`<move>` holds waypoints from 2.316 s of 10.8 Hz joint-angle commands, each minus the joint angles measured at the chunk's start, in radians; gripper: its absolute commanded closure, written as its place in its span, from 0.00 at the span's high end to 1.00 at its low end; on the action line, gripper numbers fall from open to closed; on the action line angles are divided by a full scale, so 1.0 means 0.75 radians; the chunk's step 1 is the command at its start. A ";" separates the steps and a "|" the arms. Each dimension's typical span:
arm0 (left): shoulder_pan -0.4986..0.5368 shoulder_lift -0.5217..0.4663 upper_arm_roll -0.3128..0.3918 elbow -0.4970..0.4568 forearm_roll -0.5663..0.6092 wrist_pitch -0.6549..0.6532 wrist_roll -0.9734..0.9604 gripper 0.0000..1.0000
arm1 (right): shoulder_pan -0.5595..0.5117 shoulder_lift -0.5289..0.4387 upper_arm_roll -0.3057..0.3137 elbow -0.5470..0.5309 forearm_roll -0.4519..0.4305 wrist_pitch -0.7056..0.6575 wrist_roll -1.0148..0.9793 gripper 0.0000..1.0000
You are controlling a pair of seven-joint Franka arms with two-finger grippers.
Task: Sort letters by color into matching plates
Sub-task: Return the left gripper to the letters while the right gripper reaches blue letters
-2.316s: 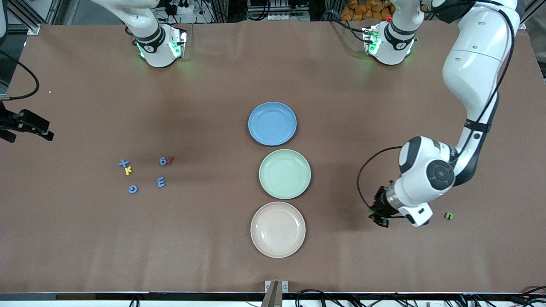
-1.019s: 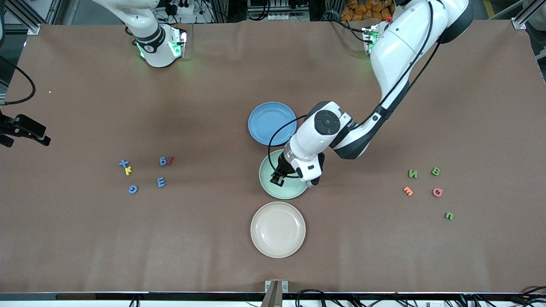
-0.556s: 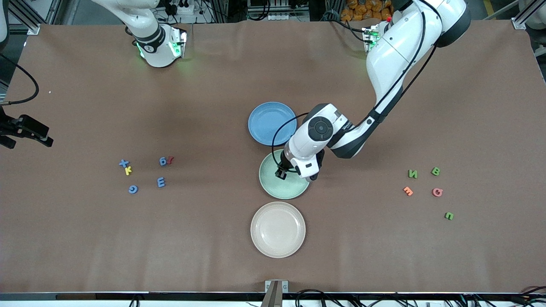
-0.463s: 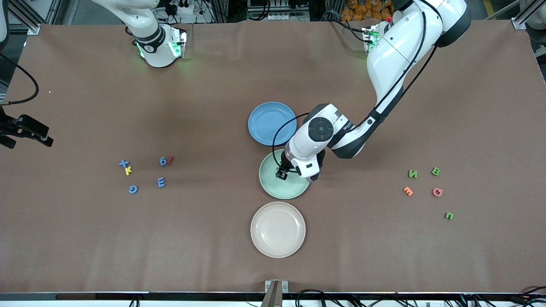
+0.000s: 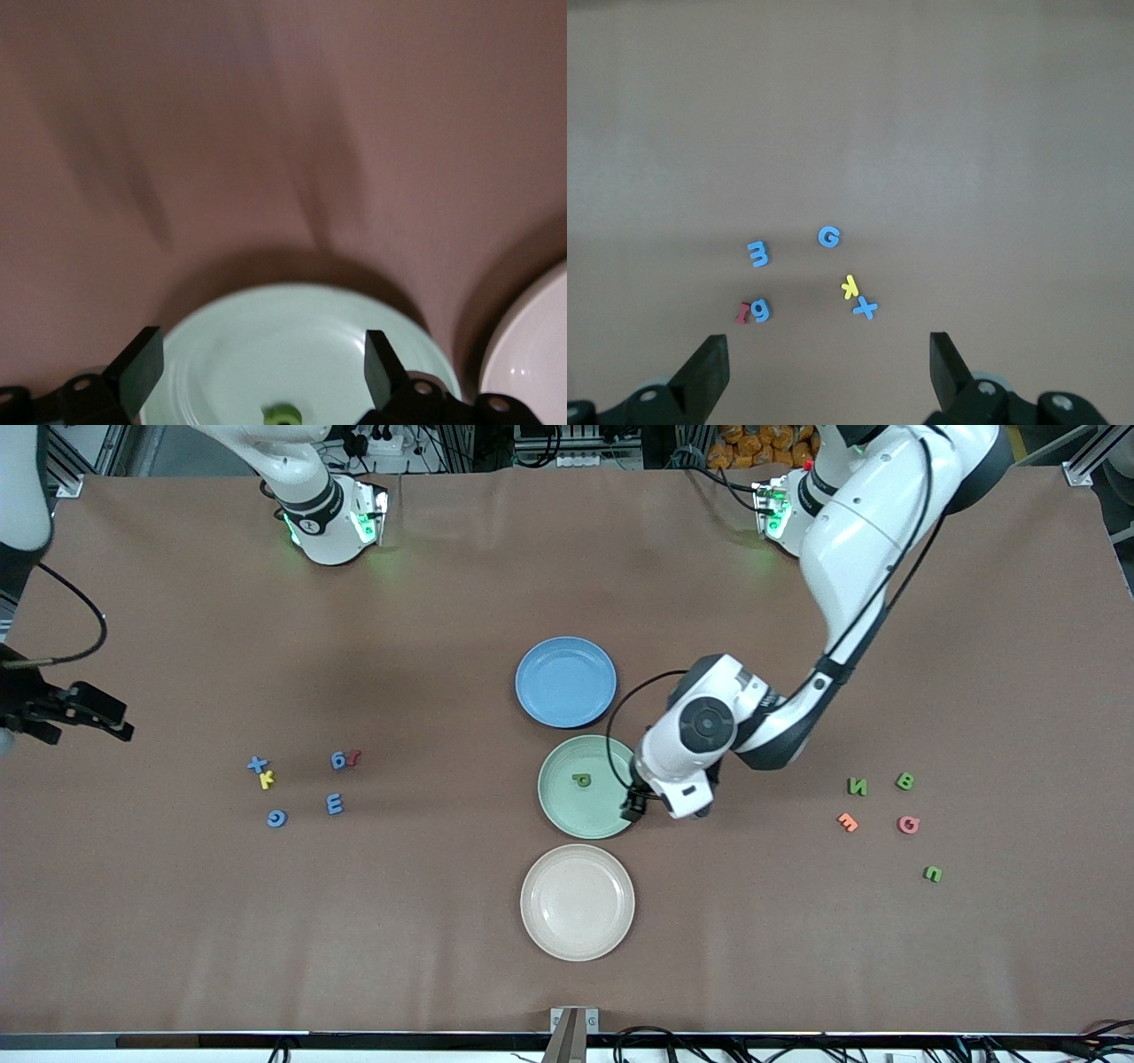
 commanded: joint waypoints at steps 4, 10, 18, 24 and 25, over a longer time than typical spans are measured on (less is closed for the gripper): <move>0.274 -0.133 -0.003 -0.023 0.105 -0.330 0.516 1.00 | 0.088 0.093 0.001 -0.170 0.011 0.268 0.138 1.00; 0.554 -0.131 -0.003 -0.057 0.227 -0.400 0.983 1.00 | 0.066 0.224 0.001 -0.170 -0.054 0.332 0.052 1.00; 0.683 -0.370 -0.011 -0.485 0.287 -0.206 1.282 1.00 | 0.049 0.167 0.003 -0.329 -0.054 0.148 -0.172 1.00; 0.716 -0.566 -0.027 -0.753 0.303 0.096 1.584 1.00 | 0.045 0.161 -0.003 -0.464 -0.081 0.225 -0.636 1.00; 0.726 -0.572 -0.027 -0.763 0.303 0.109 1.700 1.00 | 0.043 0.159 -0.005 -0.513 -0.085 0.294 -0.714 1.00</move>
